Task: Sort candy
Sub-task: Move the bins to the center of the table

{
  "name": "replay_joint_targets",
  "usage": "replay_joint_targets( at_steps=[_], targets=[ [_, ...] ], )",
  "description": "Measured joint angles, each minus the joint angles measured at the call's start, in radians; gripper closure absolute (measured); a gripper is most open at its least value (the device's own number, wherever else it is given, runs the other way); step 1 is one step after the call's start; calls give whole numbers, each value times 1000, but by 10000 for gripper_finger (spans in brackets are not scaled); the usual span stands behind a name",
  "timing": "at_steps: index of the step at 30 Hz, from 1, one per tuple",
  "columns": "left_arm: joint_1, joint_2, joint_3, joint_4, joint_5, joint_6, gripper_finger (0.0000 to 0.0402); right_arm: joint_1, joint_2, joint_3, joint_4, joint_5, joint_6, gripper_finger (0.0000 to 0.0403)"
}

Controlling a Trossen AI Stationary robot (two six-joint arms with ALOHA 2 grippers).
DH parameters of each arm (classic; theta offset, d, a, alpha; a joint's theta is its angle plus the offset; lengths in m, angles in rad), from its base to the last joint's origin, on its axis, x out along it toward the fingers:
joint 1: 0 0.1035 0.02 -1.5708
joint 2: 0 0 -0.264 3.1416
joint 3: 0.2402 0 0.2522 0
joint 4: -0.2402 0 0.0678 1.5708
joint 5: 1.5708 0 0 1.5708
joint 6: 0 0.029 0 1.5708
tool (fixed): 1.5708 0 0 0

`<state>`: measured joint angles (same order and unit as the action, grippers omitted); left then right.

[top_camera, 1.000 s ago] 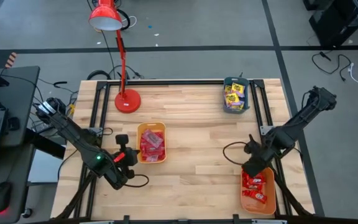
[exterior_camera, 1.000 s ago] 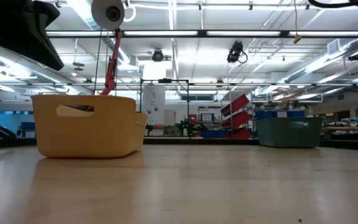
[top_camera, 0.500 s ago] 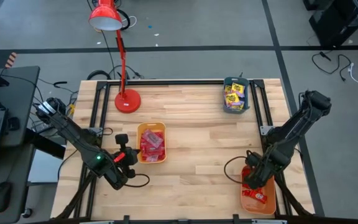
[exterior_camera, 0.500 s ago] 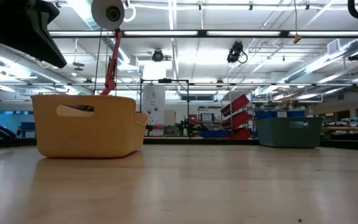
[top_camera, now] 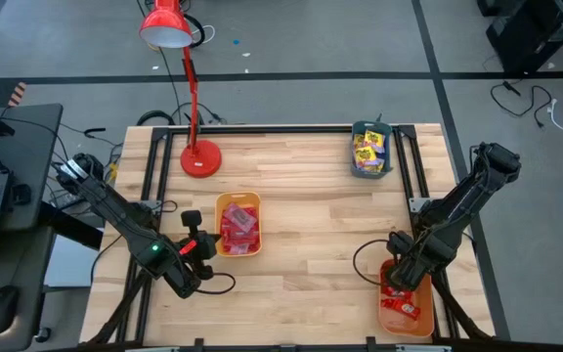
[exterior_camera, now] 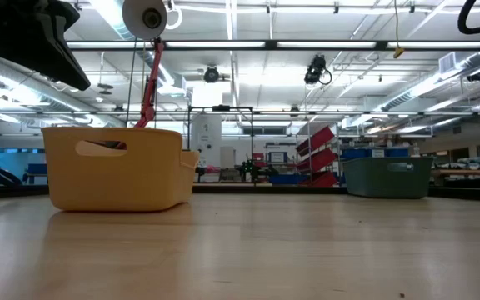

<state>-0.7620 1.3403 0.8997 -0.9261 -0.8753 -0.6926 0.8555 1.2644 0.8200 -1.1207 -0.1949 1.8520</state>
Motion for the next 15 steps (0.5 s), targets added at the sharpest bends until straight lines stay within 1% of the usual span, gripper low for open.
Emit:
replay_joint_targets(
  at_steps=[15],
  targets=[
    [0, 0, 0, 0, -4, 0, 402, -4, 0, 0, -92, 146, -21, 403]
  ],
)
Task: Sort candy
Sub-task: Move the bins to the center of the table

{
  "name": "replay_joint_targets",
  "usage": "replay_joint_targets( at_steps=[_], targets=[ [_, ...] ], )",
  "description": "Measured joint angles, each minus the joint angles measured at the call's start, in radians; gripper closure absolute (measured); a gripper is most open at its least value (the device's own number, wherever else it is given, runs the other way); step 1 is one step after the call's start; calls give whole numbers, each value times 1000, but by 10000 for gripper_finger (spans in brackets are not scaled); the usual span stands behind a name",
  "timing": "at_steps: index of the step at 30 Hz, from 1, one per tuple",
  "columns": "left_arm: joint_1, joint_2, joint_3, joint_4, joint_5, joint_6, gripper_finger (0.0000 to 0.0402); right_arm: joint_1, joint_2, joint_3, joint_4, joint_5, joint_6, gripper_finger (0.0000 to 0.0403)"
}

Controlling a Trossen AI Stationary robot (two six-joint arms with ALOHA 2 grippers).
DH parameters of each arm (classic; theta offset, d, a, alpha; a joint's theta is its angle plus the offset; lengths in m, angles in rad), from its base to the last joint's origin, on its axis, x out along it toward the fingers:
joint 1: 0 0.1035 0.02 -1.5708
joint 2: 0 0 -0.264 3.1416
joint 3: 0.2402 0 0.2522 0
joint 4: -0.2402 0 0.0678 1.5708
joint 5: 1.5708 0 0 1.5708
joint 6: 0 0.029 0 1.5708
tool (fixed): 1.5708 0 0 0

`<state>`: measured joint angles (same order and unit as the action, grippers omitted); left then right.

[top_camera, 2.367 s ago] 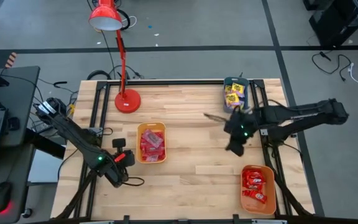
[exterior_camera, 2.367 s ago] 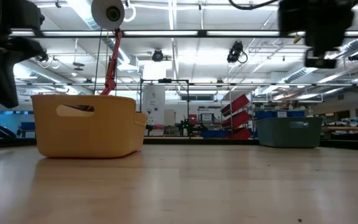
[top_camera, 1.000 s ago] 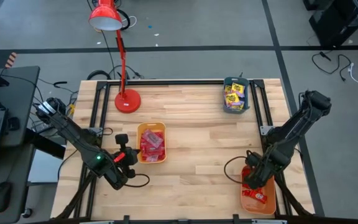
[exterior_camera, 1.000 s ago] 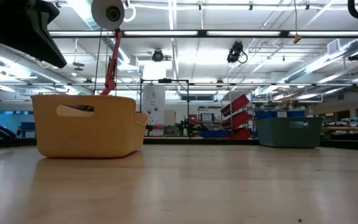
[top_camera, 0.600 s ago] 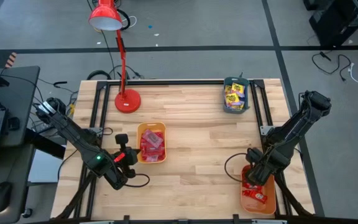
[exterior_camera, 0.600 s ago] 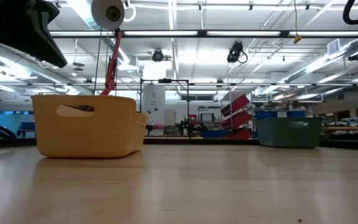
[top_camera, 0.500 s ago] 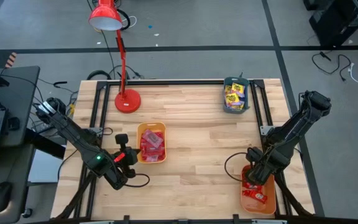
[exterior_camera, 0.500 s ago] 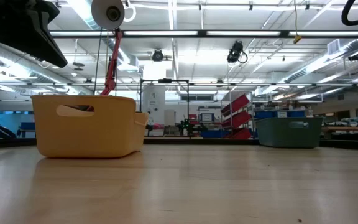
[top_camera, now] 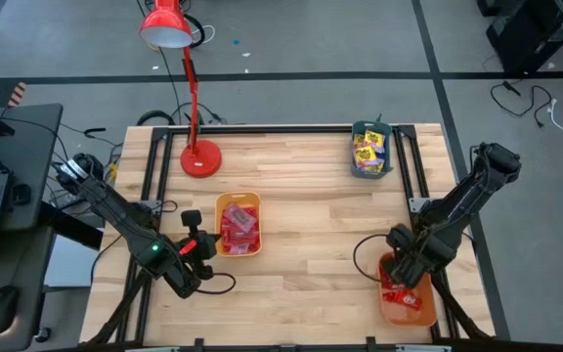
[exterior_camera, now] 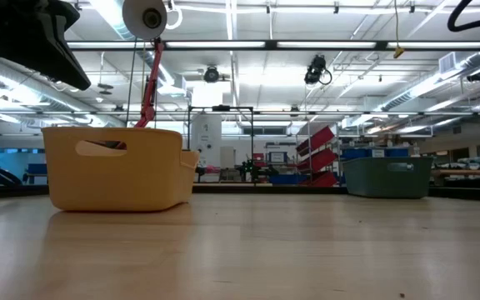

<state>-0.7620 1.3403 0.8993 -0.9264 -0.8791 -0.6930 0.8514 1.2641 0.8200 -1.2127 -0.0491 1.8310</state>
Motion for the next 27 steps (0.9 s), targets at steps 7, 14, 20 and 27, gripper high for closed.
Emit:
replay_joint_targets(
  at_steps=[7, 14, 20, 27],
  targets=[
    [0, 0, 0, 0, 0, 0, 402, -44, 0, 0, -27, 64, -77, 403],
    [0, 0, 0, 0, -1, 0, 401, -118, 0, -10, -42, 113, -176, 403],
    [0, 0, 0, 0, -1, 0, 401, -173, 0, -44, -35, 113, -253, 403],
    [0, 0, 0, 0, -1, 0, 401, -201, 0, -67, -13, 175, -308, 403]
  ],
)
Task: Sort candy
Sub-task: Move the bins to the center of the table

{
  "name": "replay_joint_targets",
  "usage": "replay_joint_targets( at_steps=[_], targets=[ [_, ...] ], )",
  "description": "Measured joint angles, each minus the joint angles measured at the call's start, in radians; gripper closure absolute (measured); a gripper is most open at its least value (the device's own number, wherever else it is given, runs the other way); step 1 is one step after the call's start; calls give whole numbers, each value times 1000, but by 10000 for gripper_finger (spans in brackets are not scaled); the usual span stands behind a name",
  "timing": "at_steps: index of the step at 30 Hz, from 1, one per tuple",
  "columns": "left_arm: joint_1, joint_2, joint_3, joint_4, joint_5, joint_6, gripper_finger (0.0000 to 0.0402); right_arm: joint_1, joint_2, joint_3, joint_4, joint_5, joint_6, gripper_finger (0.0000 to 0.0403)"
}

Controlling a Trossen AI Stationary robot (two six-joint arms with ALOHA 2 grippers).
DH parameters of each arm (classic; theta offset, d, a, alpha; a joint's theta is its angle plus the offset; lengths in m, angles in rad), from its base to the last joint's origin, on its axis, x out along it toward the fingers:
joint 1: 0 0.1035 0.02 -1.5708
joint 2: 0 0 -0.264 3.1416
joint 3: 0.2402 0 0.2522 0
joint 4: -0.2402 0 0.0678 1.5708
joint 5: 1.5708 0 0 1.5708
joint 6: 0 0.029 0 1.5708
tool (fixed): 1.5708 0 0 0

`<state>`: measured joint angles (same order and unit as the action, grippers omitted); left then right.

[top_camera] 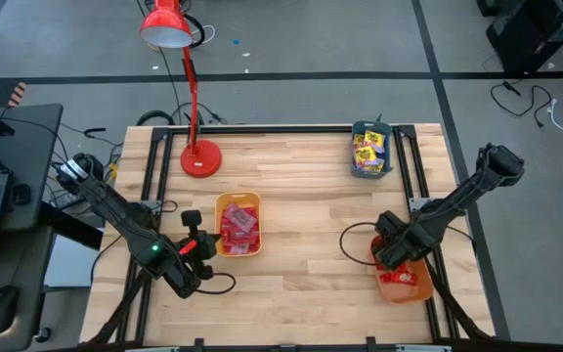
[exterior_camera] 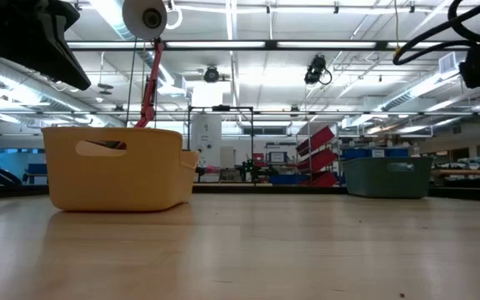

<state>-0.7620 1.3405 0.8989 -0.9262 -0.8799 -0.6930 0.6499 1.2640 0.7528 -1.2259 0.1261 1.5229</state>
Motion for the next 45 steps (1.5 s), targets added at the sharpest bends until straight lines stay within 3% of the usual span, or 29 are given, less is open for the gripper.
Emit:
replay_joint_targets(
  at_steps=[11, 22, 39, 45],
  targets=[
    [0, 0, 0, 0, 0, 0, 401, -57, 6, 0, 23, 197, -130, 403],
    [0, 0, -1, 0, 0, 0, 401, -178, 12, 0, 132, 325, -324, 403],
    [0, 0, -1, 0, 0, -1, 401, -357, 12, 0, 654, 337, -685, 403],
    [0, 0, -1, 0, 0, -12, 401, -365, 12, 0, 697, 303, -633, 403]
  ],
)
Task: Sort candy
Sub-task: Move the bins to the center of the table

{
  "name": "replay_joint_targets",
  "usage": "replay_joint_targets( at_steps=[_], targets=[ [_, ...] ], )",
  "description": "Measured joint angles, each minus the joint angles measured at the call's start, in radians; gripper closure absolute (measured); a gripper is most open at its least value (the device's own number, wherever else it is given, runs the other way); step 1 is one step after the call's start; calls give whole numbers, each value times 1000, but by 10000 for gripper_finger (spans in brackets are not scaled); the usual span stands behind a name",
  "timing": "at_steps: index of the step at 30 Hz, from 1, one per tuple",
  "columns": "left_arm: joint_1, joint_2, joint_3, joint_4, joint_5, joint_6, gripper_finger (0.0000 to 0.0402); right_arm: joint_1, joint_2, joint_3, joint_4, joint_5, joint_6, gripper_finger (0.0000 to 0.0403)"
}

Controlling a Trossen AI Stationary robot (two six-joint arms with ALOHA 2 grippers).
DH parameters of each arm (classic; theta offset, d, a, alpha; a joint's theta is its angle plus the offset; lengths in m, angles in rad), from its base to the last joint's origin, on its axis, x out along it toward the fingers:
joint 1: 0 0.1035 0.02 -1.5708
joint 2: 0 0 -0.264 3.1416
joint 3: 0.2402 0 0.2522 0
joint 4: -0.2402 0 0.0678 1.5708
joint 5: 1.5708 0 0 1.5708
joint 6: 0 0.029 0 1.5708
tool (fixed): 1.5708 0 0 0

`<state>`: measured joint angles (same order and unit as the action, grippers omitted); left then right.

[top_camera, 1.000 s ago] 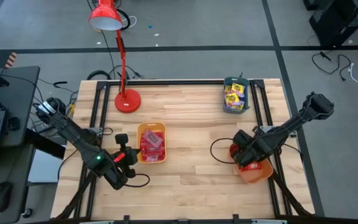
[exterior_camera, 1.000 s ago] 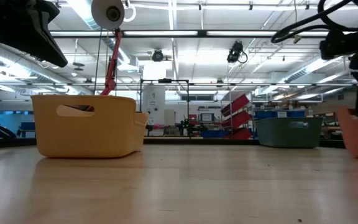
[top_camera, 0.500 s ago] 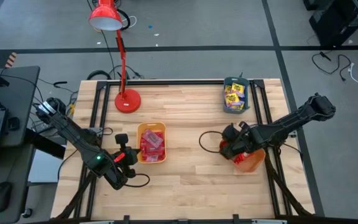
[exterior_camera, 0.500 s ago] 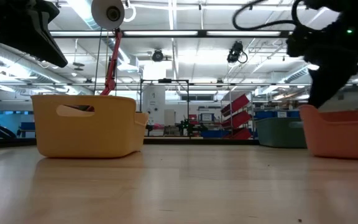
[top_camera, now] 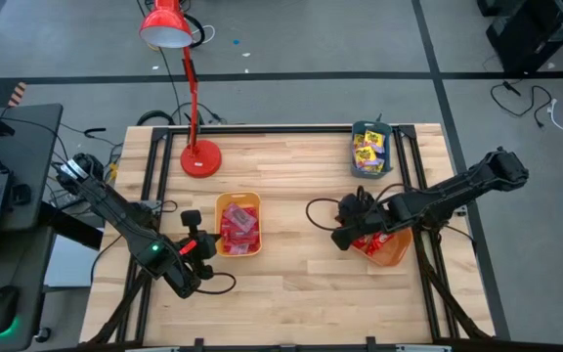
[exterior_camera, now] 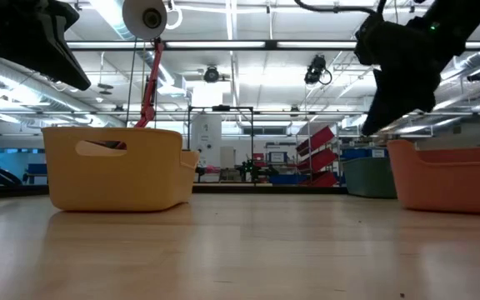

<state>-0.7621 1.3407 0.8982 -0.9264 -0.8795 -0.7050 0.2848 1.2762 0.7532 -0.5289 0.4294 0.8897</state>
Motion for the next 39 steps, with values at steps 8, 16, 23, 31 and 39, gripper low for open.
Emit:
replay_joint_targets(
  at_steps=[8, 16, 23, 31, 39],
  targets=[
    [0, 0, 0, -6, 13, -9, 401, 32, -2, 3, -52, -142, 236, 403],
    [0, 0, 0, -7, 14, -9, 401, 66, -3, 28, -75, -272, 340, 403],
    [0, 0, 0, -7, 21, -13, 401, 114, -2, 29, -164, -394, 464, 403],
    [0, 0, 0, -7, 21, -14, 401, 172, -2, 29, -269, -649, 597, 403],
    [0, 0, 0, -7, 21, -14, 401, 206, -2, 29, -554, -769, 634, 403]
  ],
)
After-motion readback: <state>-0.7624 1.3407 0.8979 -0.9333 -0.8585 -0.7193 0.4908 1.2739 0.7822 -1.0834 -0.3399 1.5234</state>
